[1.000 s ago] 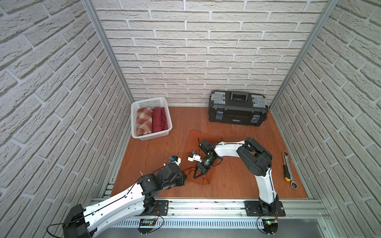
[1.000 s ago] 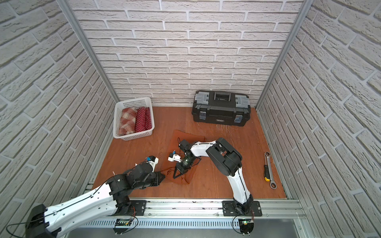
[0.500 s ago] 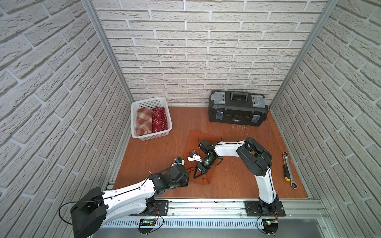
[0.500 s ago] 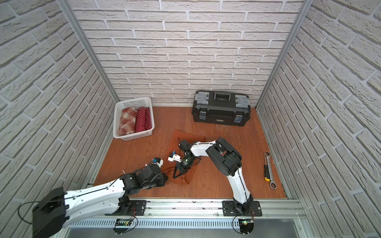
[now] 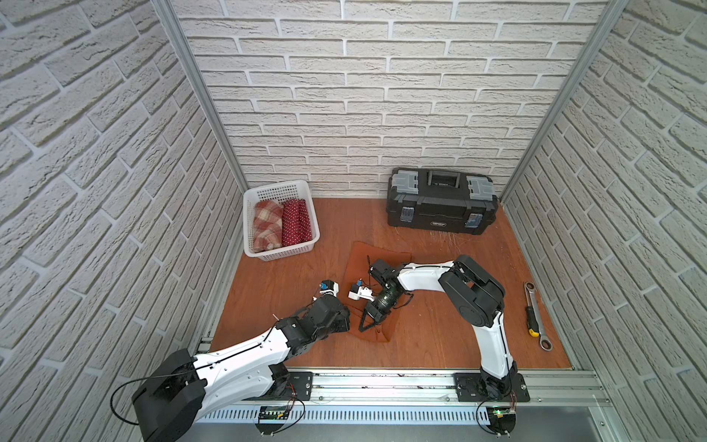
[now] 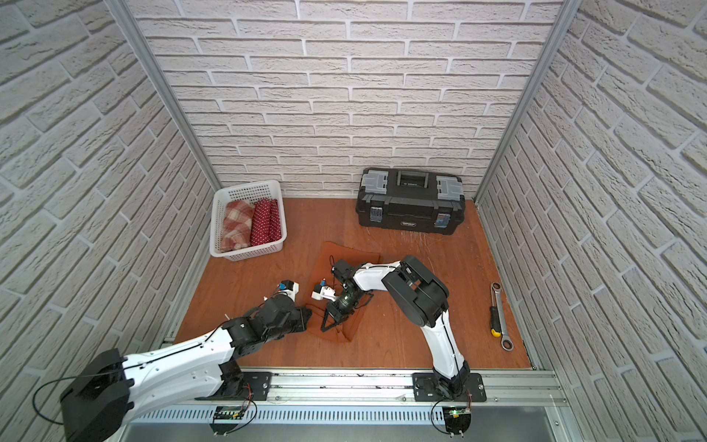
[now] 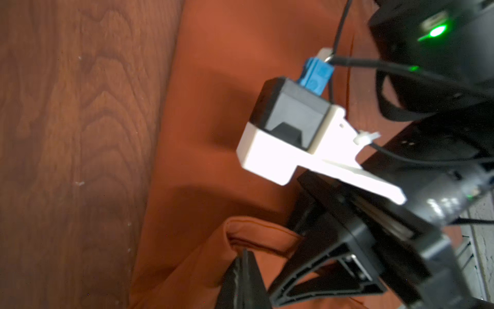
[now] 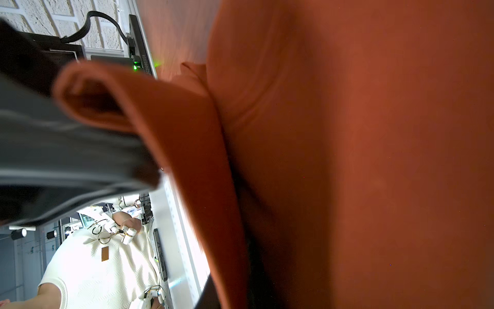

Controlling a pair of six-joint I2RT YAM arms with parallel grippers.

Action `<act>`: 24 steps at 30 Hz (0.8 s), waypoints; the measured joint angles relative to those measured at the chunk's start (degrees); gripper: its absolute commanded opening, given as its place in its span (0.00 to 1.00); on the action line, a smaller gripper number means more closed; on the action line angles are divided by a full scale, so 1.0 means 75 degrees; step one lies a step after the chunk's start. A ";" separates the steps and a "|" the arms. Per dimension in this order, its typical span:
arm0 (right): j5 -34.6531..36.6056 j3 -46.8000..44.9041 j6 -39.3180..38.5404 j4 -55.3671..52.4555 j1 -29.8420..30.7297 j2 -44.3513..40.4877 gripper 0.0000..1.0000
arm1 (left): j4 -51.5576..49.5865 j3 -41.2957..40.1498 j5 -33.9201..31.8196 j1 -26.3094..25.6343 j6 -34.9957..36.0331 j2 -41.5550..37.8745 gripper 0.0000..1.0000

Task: Roll up the skirts
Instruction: Roll the skirt at the center of the board.

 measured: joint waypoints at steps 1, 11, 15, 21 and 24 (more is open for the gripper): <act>0.0003 0.0000 0.0000 0.0003 0.0000 0.0000 0.03 | 0.0096 -0.0012 0.0029 0.0003 0.0006 0.0140 0.00; 0.0006 -0.0117 0.0038 0.0105 0.0000 -0.0090 0.27 | 0.0868 -0.0119 -0.0009 0.0527 0.0262 0.0705 0.00; 0.0367 -0.0554 0.0152 0.0347 0.0000 -0.0621 0.36 | 0.1463 -0.0122 0.0006 0.0705 0.0402 0.1343 0.00; 0.1014 -0.0938 0.0417 0.0396 0.0003 -0.1297 0.38 | 0.2704 -0.0122 0.0137 0.0737 0.0350 0.2334 0.00; 0.1469 -0.0927 0.0440 0.0312 0.0003 -0.1381 0.44 | 0.3072 -0.0125 0.0172 0.0720 0.0289 0.2594 0.00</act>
